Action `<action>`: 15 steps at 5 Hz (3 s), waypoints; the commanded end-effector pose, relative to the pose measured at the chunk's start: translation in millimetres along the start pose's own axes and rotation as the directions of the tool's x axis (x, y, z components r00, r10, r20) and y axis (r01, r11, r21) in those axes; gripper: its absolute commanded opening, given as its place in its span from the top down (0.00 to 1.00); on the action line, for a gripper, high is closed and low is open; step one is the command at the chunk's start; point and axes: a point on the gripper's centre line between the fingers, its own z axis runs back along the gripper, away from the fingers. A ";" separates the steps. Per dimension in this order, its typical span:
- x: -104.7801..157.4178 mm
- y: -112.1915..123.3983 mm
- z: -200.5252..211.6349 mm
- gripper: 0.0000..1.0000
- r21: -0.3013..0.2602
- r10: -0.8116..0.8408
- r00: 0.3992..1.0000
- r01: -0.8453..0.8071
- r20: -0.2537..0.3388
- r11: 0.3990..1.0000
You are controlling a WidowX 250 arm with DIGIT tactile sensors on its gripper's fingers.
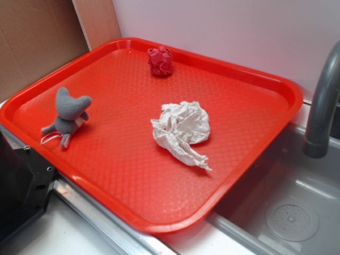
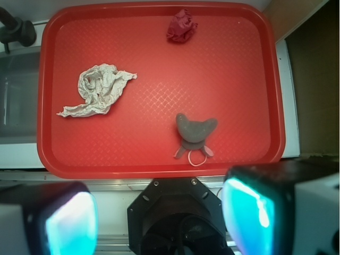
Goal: Grab the gray animal.
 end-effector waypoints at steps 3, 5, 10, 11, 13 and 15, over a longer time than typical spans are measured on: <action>23.2 50.4 -101.7 0.00 0.031 -0.109 0.991 0.111 -0.075 0.993; 38.1 43.0 -205.6 0.00 -0.054 -0.169 0.978 0.163 -0.126 0.985; 24.2 44.7 -188.7 0.00 0.021 -0.133 0.962 0.142 -0.237 0.990; 15.1 43.5 -191.8 0.00 0.004 -0.141 0.947 0.148 -0.288 0.989; 4.3 36.8 -202.8 0.35 0.002 -0.169 0.920 0.182 -0.353 0.983; 7.7 42.8 -190.0 1.00 0.057 -0.120 0.951 0.142 -0.285 0.988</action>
